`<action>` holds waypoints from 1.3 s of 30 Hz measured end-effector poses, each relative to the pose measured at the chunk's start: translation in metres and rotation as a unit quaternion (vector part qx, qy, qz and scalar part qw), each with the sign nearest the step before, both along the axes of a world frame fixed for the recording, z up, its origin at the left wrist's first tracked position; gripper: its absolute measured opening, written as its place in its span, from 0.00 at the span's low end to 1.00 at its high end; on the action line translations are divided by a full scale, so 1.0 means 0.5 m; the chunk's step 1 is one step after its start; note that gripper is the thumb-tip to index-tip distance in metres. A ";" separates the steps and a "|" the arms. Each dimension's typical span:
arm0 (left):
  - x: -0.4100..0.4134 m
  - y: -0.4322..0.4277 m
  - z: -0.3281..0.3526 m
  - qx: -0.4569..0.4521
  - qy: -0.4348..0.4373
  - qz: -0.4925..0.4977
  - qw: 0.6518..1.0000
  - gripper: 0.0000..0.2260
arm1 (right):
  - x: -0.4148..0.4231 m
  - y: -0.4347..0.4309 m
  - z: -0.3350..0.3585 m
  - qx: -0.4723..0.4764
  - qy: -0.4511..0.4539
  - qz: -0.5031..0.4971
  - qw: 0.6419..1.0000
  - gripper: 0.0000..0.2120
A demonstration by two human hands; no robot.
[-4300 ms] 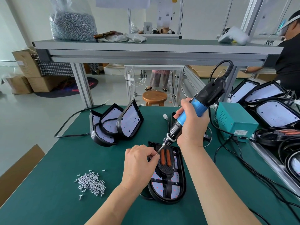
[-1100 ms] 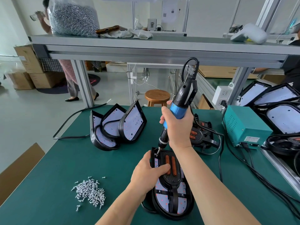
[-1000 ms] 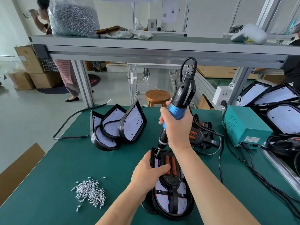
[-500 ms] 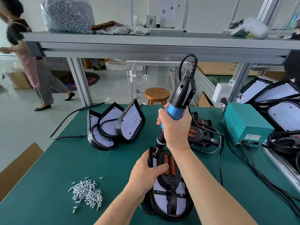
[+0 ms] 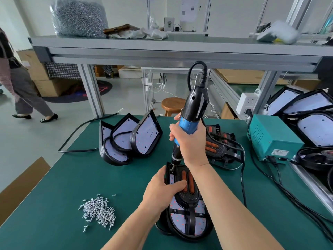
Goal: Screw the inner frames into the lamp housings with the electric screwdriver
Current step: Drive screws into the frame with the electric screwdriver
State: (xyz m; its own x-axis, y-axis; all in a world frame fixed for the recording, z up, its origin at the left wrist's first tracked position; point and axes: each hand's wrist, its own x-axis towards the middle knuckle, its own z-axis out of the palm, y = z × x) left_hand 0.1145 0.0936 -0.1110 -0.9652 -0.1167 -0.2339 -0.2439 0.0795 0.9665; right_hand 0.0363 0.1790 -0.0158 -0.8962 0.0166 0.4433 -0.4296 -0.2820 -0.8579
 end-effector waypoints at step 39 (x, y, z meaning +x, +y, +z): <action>0.025 0.018 0.049 -0.099 -0.036 0.009 0.994 0.17 | 0.096 0.295 -0.193 0.043 -0.315 -0.373 0.872 0.29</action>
